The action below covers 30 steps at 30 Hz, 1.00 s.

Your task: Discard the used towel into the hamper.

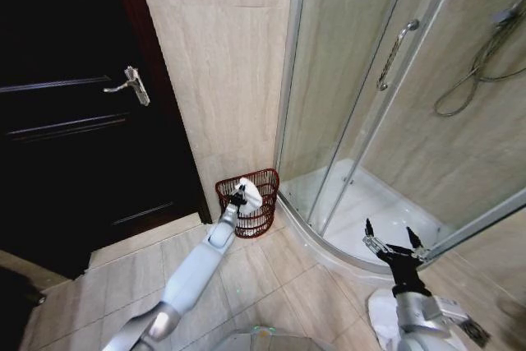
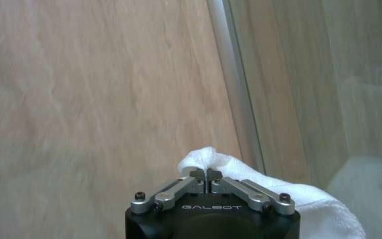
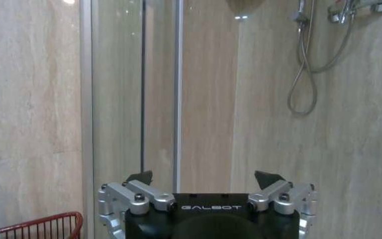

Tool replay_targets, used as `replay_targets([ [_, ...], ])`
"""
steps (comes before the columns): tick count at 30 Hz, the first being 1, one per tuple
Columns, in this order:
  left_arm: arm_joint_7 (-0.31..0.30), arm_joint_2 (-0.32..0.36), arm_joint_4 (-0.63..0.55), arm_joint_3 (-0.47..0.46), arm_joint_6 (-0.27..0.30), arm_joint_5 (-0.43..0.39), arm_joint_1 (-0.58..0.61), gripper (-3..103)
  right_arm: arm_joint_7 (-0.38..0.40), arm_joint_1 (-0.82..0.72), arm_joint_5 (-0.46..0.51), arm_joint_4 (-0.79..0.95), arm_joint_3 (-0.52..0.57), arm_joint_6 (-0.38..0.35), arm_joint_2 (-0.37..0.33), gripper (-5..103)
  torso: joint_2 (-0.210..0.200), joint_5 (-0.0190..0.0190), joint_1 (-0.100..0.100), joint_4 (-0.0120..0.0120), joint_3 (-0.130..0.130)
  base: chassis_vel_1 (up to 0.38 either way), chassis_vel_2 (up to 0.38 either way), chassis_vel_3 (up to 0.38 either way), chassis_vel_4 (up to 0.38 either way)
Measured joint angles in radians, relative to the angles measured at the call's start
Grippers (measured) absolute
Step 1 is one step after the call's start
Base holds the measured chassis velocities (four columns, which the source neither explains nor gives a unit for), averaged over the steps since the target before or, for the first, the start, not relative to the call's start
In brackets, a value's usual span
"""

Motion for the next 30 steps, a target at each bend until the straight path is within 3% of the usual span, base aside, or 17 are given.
replay_targets([
  [8,0.019,-0.006,0.048,0.042,0.000,-0.041,-0.131,0,-0.007,-0.010,0.000,-0.001,0.007,0.014,0.000,100,0.000,0.0002,0.000,0.0001,0.000,0.000,0.000,0.000,0.000],
  [13,0.077,-0.026,0.110,0.059,-0.026,-0.077,-0.185,0,-0.009,-0.018,0.004,0.000,0.010,0.023,0.000,100,0.000,0.0001,0.000,0.0000,0.000,0.000,0.000,0.000,0.000],
  [22,0.140,-0.041,0.145,0.110,-0.008,-0.199,-0.178,0,-0.012,-0.022,0.002,0.019,0.008,0.026,0.000,100,0.000,-0.0001,0.000,0.0002,0.000,0.000,0.000,0.000,0.000],
  [30,0.173,-0.048,0.135,0.120,0.002,-0.243,-0.163,0,-0.012,-0.022,-0.003,0.023,0.007,0.026,0.000,100,0.000,0.0000,0.000,0.0001,0.000,0.000,0.000,0.000,0.000],
])
